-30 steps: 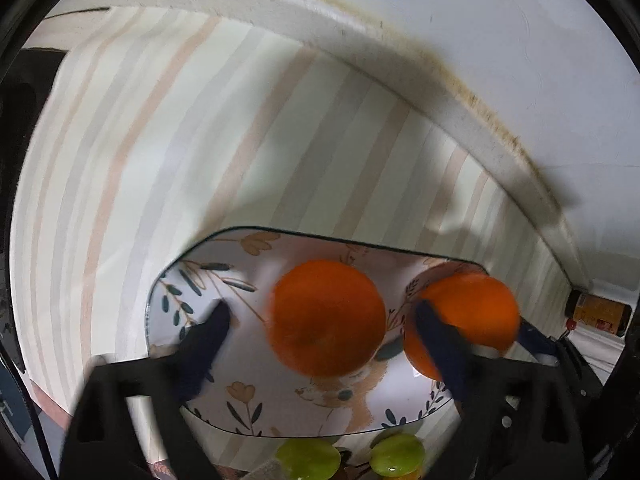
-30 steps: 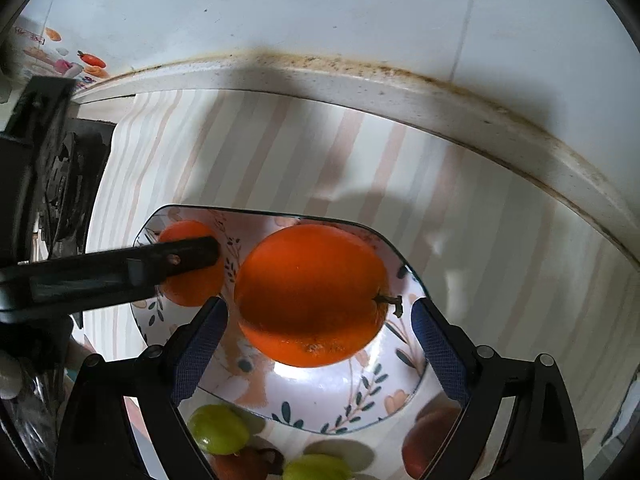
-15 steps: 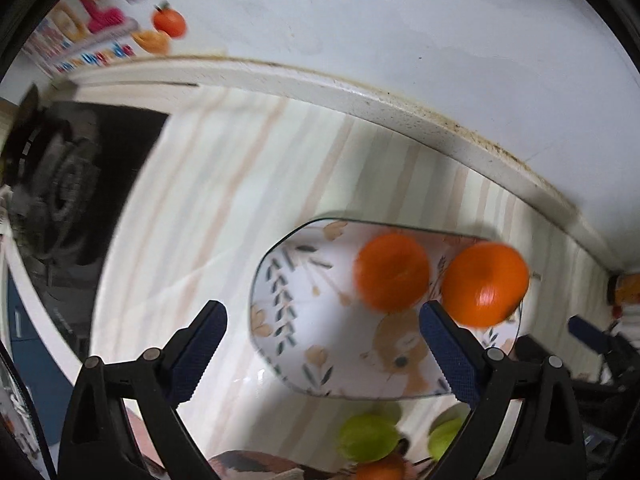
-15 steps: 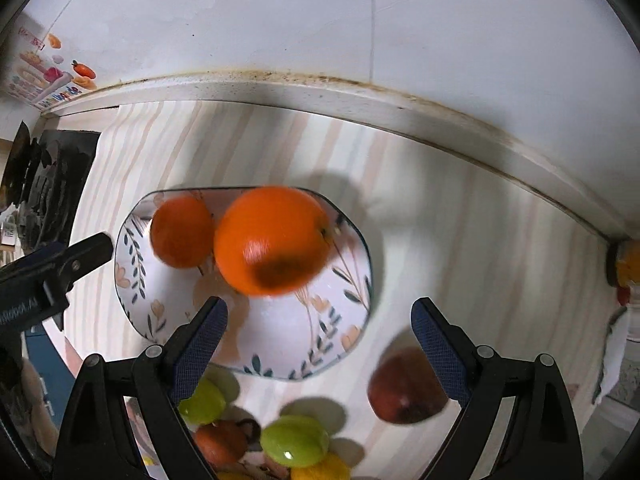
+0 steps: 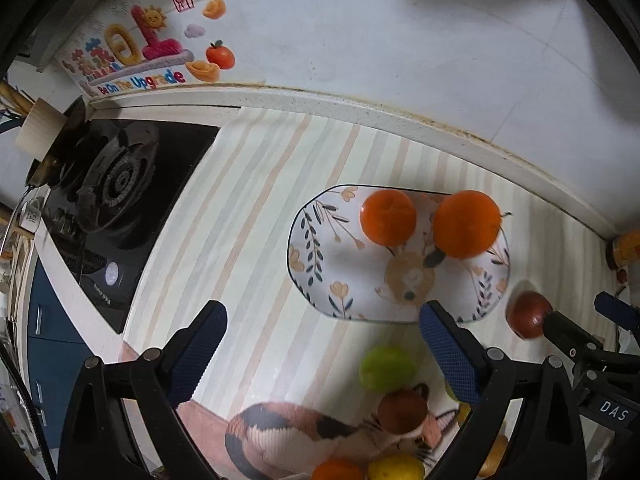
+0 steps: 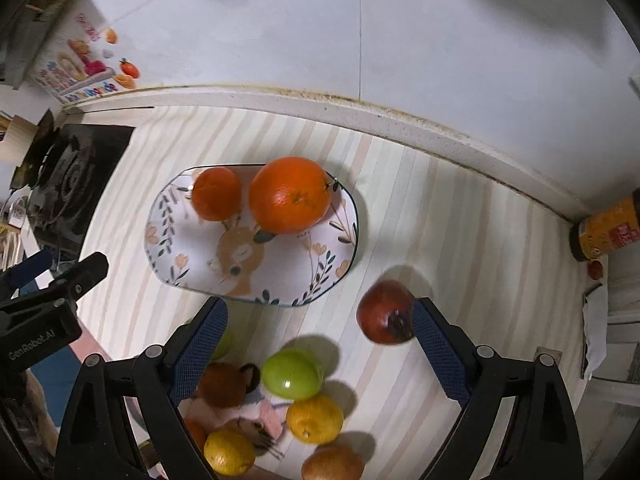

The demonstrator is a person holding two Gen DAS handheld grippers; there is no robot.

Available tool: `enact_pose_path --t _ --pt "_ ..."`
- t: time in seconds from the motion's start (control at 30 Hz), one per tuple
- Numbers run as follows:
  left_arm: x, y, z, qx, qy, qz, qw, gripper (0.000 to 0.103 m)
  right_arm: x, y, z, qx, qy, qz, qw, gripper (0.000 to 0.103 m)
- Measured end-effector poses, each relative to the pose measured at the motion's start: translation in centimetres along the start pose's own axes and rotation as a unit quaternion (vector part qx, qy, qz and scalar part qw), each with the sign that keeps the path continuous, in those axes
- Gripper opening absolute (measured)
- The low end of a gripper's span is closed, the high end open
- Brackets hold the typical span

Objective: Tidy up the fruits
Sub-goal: 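Move both tools back over the fruit on the cat placemat, then grasp a tangerine with the left tool while the right tool grasps a red-yellow apple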

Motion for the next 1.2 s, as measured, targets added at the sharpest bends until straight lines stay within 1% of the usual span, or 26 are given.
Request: enact_pose_path --t 0.17,0.23,0.33,0.43,0.53,0.63,0.7,0.83,0.93,1.0,1.1,1.13,1.17,1.2 --pt "-0.4 -2.6 -1.6 0.011 -0.003 -0.008 0.9999 0.098 -1.2 -3.2 -1.3 0.023 -0.015 0.007 1.000 0.095" --pt "-0.6 -3.6 -2.1 0.017 -0.007 -0.011 0.9998 0.098 -1.3 -4.2 -1.9 0.028 -0.013 0.017 0.999 0.095" --pt "-0.9 -4.2 -2.8 0.019 -0.011 -0.015 0.9996 0.098 -1.2 -5.0 -2.7 0.027 -0.007 0.031 0.999 0.095" --pt "-1.0 -4.0 -4.0 0.010 -0.012 -0.018 0.9997 0.098 -0.4 -4.5 -4.0 0.015 0.004 0.037 0.999 0.095" --pt "-0.5 -2.8 -6.0 -0.013 -0.004 -0.016 0.9998 0.098 1.4 -2.6 -5.9 -0.018 0.028 0.045 0.998 0.095" --pt "0.5 -0.9 -8.7 -0.046 0.020 -0.012 0.9987 0.098 3.3 0.1 -9.1 -0.073 0.057 0.056 0.994 0.095" --pt "0.9 0.2 -10.4 -0.063 0.036 -0.008 0.9973 0.099 4.4 2.1 -11.6 -0.114 0.074 0.063 0.989 0.095" --pt "1.1 2.9 -14.4 -0.112 0.055 -0.008 0.9922 0.098 6.1 5.7 -16.5 -0.177 0.113 0.084 0.974 0.095" --pt "1.0 4.8 -17.4 -0.155 0.061 -0.021 0.9858 0.098 6.8 7.2 -18.9 -0.203 0.134 0.097 0.965 0.092" --pt "1.1 5.8 -19.1 -0.179 0.062 -0.034 0.9813 0.098 7.1 7.8 -19.9 -0.210 0.142 0.103 0.962 0.090" --pt "1.5 6.8 -20.7 -0.196 0.063 -0.046 0.9775 0.094 7.4 8.4 -20.9 -0.218 0.142 0.104 0.960 0.084" --pt "1.7 7.1 -21.1 -0.200 0.063 -0.052 0.9765 0.092 7.4 8.5 -21.0 -0.219 0.141 0.104 0.960 0.080" --pt "1.8 7.4 -21.6 -0.204 0.063 -0.054 0.9755 0.088 7.4 8.6 -21.1 -0.221 0.139 0.104 0.960 0.079" --pt "2.0 7.5 -21.8 -0.204 0.060 -0.064 0.9750 0.085 7.4 8.8 -21.3 -0.224 0.138 0.104 0.959 0.076"
Point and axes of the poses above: each gripper's, at about its wrist camera, not at the fingertips, and y roughly the way its jaws point, x to its right, z to its top, the point moved 5 cm from there along y, roughly the way its jaws point, and after that the axes turned 15 degrees about z, right-handed, at the moved point
